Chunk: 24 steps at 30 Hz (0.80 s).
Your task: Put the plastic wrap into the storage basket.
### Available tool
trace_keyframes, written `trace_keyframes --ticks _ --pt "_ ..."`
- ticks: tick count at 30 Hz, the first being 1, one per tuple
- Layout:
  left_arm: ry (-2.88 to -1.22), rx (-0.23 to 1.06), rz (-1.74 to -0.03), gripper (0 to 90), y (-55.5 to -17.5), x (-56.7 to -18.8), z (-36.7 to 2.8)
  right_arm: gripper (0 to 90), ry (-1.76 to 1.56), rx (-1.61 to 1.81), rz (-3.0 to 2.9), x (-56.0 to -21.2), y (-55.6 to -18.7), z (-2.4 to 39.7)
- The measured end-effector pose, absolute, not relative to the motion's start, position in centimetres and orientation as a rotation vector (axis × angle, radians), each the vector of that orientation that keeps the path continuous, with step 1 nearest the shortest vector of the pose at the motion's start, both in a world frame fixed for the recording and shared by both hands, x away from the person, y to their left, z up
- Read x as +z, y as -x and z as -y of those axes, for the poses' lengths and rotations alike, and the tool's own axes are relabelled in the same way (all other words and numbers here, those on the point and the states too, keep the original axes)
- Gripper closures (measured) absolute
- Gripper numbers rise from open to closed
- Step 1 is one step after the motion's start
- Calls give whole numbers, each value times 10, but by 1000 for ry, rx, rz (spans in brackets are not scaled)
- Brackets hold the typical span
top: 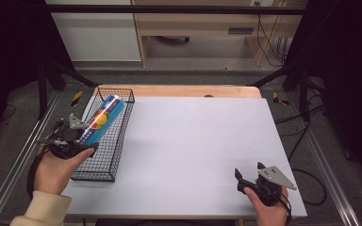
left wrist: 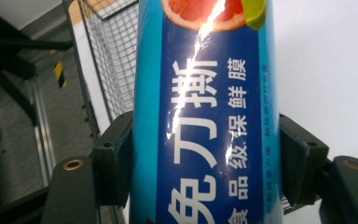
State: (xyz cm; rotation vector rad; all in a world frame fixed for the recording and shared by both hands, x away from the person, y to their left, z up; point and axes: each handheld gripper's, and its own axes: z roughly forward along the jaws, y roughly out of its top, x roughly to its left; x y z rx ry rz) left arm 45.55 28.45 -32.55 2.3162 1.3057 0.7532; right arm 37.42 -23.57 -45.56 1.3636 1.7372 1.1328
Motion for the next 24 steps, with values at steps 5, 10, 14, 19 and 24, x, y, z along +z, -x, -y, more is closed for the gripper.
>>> trace_keyframes --ticks 5,10,14,19,24 --pt "-2335 756 -1355 321 -464 -331 -288 164 -1367 1136 -1736 -456 -374 236" --pt "-2361 768 -1378 321 -468 -335 -286 164 -1375 1138 -1734 -456 -374 236" --pt "-2369 778 -1393 321 -472 -337 -285 164 -1376 1139 -1733 -456 -375 236" --pt "-2389 784 -1416 321 -476 -340 -285 164 -1375 1141 -1733 -456 -375 236" --pt "-2405 773 -1442 321 -480 -345 -284 164 -1379 1141 -1731 -456 -375 236"
